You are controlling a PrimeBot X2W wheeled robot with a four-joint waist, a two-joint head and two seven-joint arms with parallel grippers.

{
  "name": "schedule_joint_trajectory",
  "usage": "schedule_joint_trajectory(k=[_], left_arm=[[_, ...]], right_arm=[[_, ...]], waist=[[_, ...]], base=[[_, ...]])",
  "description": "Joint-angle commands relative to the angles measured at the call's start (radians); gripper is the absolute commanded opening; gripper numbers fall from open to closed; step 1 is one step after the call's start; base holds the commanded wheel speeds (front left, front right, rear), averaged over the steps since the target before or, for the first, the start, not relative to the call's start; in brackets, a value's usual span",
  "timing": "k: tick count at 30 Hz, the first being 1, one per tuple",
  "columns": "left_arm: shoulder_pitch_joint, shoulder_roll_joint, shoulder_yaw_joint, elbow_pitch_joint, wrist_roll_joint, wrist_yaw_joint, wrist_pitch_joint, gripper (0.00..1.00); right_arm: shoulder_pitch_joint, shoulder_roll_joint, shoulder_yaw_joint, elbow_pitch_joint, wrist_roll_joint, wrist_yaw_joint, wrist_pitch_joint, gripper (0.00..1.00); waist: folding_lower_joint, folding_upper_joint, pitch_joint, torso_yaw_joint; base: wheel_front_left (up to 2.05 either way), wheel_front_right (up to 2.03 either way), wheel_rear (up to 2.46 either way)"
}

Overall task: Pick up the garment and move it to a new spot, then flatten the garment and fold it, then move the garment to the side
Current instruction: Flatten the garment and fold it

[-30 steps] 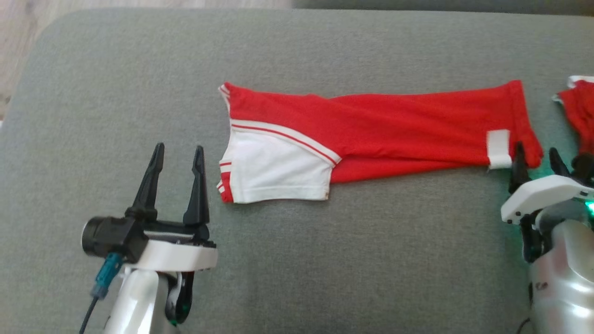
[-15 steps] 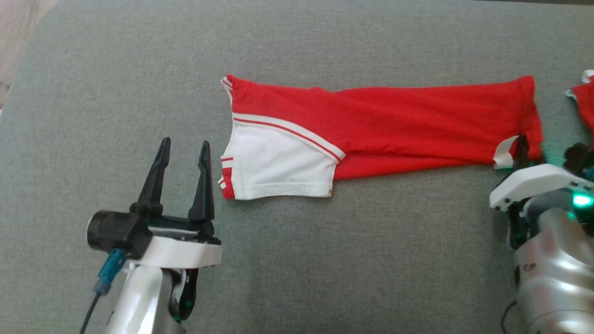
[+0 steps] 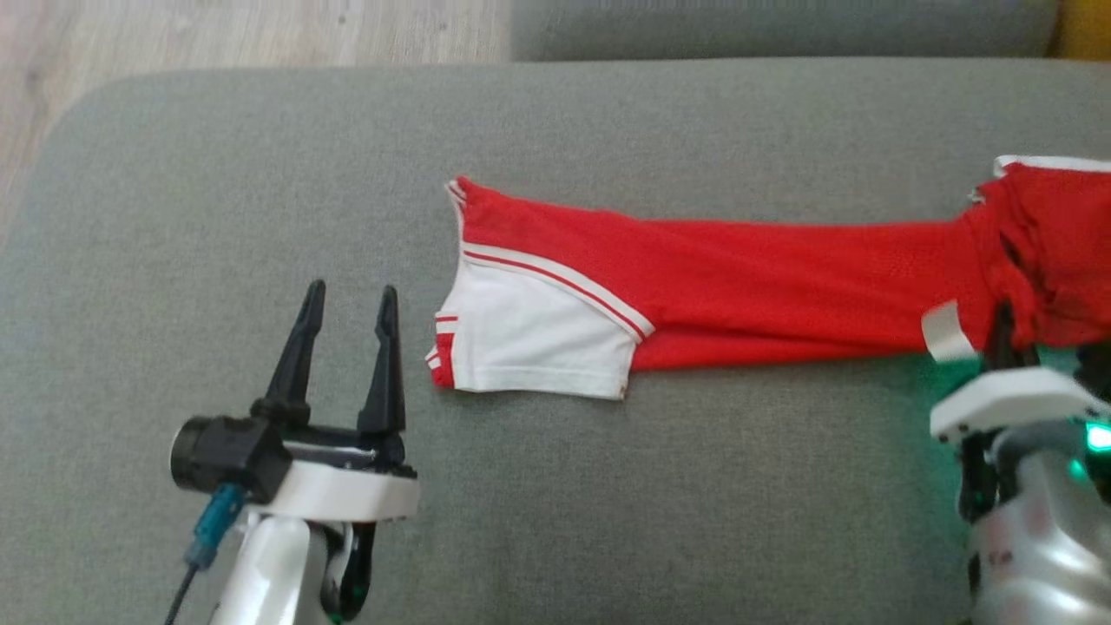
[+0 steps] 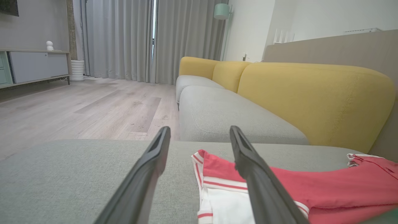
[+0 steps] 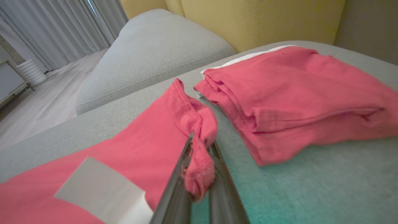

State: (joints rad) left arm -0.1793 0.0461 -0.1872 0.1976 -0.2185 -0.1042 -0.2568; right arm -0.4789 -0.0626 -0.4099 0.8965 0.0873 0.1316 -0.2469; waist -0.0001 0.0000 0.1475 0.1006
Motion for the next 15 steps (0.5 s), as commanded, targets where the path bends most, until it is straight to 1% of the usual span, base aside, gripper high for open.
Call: schedule_joint_trajectory(k=[1, 3, 6, 7, 10, 12, 15], left_arm=[[-0.005, 0.004, 0.026, -0.026, 0.024, 0.005, -0.005, 1.00], [0.004, 0.004, 0.024, -0.029, 0.037, 0.004, -0.005, 1.00], [0.011, 0.004, 0.018, -0.027, 0.035, 0.002, -0.005, 1.00], [0.011, 0.004, 0.018, -0.027, 0.035, 0.002, -0.005, 1.00], [0.016, 0.004, 0.008, -0.024, 0.030, 0.000, -0.005, 1.00], [0.019, 0.004, 0.002, -0.021, 0.046, 0.002, -0.005, 1.00], [0.023, 0.004, -0.008, -0.012, 0.051, 0.001, -0.005, 1.00]], right_arm=[[0.004, -0.003, 0.015, -0.045, 0.007, -0.001, -0.014, 0.00], [0.012, 0.001, 0.010, -0.056, 0.038, -0.001, -0.014, 0.00], [0.013, 0.006, 0.058, -0.078, 0.036, -0.001, -0.014, 0.00], [0.013, 0.006, 0.058, -0.078, 0.036, -0.001, -0.014, 0.00], [-0.001, 0.010, 0.114, -0.098, 0.063, -0.001, -0.014, 0.00], [-0.010, 0.012, 0.190, -0.099, 0.102, -0.001, -0.007, 0.00], [-0.018, 0.012, 0.330, -0.105, 0.210, -0.001, 0.001, 0.00]], waist=[[0.0001, 0.0000, -0.018, -0.005], [0.0001, 0.0000, -0.022, -0.005], [0.0001, 0.0000, -0.032, 0.006], [0.0001, 0.0000, -0.032, 0.006], [0.0001, 0.0000, -0.042, 0.023], [0.0001, 0.0000, -0.049, 0.037], [0.0001, 0.0000, -0.065, 0.062]], base=[[0.00, 0.00, 0.00], [0.00, 0.00, 0.00], [0.00, 0.00, 0.00], [0.00, 0.00, 0.00], [0.00, 0.00, 0.00], [0.00, 0.00, 0.00], [0.00, 0.00, 0.00]])
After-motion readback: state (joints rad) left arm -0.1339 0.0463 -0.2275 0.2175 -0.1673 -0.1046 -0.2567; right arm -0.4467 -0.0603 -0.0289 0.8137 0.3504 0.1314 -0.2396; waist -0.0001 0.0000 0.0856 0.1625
